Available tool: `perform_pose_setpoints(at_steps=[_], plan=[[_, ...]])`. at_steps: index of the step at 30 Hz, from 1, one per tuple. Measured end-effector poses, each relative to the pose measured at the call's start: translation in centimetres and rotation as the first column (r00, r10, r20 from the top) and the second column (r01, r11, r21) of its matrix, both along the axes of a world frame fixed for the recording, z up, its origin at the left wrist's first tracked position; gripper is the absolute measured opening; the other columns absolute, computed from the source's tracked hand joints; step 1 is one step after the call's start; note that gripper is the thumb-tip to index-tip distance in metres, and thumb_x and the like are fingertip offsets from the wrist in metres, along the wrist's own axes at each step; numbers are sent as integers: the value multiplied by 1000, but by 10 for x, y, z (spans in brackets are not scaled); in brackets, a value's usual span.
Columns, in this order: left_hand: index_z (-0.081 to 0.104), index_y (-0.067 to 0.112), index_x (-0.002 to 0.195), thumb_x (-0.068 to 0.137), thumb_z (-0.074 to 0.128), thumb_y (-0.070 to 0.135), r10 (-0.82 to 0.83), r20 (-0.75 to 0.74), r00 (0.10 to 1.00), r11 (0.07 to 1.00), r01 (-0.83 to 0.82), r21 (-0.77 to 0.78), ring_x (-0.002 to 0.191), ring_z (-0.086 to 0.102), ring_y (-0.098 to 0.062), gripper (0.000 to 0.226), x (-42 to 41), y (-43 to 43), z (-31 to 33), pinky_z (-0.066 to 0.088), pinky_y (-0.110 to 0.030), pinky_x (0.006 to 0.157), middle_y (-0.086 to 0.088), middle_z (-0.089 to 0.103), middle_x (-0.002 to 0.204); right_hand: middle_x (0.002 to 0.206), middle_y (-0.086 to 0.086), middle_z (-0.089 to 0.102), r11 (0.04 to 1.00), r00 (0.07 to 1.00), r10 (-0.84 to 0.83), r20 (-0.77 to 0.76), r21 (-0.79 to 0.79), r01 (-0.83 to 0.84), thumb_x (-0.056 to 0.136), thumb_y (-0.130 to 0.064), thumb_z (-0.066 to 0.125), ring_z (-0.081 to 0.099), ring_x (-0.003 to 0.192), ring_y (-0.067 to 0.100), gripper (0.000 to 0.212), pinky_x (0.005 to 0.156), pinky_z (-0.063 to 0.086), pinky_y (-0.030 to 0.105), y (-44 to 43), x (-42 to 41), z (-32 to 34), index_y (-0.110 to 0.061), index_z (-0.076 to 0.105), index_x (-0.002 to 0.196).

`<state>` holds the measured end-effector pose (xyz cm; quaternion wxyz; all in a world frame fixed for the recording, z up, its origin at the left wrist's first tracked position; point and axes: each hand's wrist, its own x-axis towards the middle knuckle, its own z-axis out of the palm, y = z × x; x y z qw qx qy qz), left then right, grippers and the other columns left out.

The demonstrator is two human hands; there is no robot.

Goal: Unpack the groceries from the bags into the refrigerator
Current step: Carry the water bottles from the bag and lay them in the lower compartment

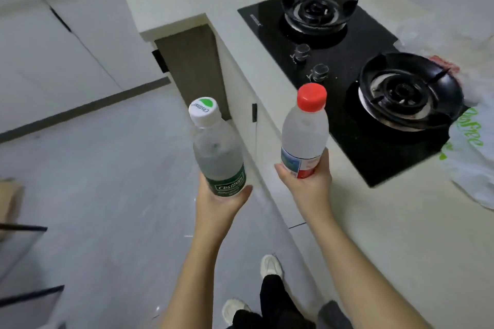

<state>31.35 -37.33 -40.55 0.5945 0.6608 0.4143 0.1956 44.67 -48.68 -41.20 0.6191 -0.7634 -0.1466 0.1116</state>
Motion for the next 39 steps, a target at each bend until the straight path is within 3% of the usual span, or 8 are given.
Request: perform_pose_setpoints(at_steps=[4, 9, 12, 17, 24, 26, 30, 39], plan=[[47, 27, 122, 73, 81, 7, 243, 7, 970, 970, -243, 9, 88, 61, 11, 63, -80, 20, 15, 47, -6, 64, 15, 64, 104, 110, -24, 58, 975, 972, 222, -75, 7, -222, 73, -10, 83, 60, 101, -4, 65, 78, 48, 5, 48, -58, 5, -26, 47, 124], [50, 31, 114, 73, 81, 8, 530, 9, 848, 847, -530, 31, 89, 63, 3, 57, -187, 29, 14, 48, -13, 66, 13, 64, 100, 95, -19, 61, 895, 894, 435, -103, -62, -442, 71, -15, 84, 60, 82, -13, 51, 64, 45, 4, 89, -133, 11, -34, 45, 97], [50, 28, 119, 72, 82, 7, 671, 33, 740, 739, -672, 37, 90, 63, 5, 61, -236, 25, 16, 49, -11, 68, 14, 64, 103, 97, -13, 64, 821, 823, 559, -102, -69, -566, 71, -9, 84, 62, 81, -7, 55, 66, 48, 9, 103, -172, 12, -33, 47, 104], [45, 26, 118, 75, 81, 9, 802, 63, 594, 591, -804, 61, 84, 54, 23, 59, -292, 17, 28, 42, 1, 64, 21, 56, 101, 98, -25, 59, 693, 699, 709, -93, -92, -715, 73, -12, 85, 58, 87, -17, 61, 65, 47, 4, 122, -228, 27, -29, 46, 116], [43, 29, 122, 76, 80, 15, 912, 98, 398, 393, -917, 60, 90, 55, 18, 60, -346, 13, 52, 41, -4, 69, 22, 56, 105, 98, -28, 58, 522, 524, 850, -51, -47, -852, 72, -10, 85, 60, 91, -13, 67, 68, 51, 9, 154, -291, 54, -35, 41, 117], [44, 27, 125, 75, 80, 17, 938, 114, 328, 322, -944, 67, 95, 57, 10, 62, -357, 14, 60, 42, -10, 72, 18, 58, 107, 99, -29, 58, 452, 453, 891, -29, -14, -892, 71, -9, 85, 62, 92, -10, 71, 70, 53, 12, 167, -308, 63, -39, 39, 114], [41, 30, 120, 75, 81, 16, 971, 169, 167, 147, -981, 123, 91, 57, 13, 62, -377, 12, 84, 41, -1, 64, 24, 56, 102, 107, -19, 59, 269, 270, 963, 17, 55, -962, 70, -11, 86, 63, 95, -3, 70, 75, 56, 20, 199, -344, 85, -33, 40, 117], [45, 26, 114, 72, 81, 2, 875, 411, -255, -376, -893, 247, 81, 57, 21, 60, -397, -11, 155, 41, 0, 68, 24, 58, 96, 106, -21, 63, -211, -169, 964, 203, 205, -956, 71, -11, 85, 64, 98, 3, 61, 81, 54, 21, 244, -415, 160, -27, 49, 118]])
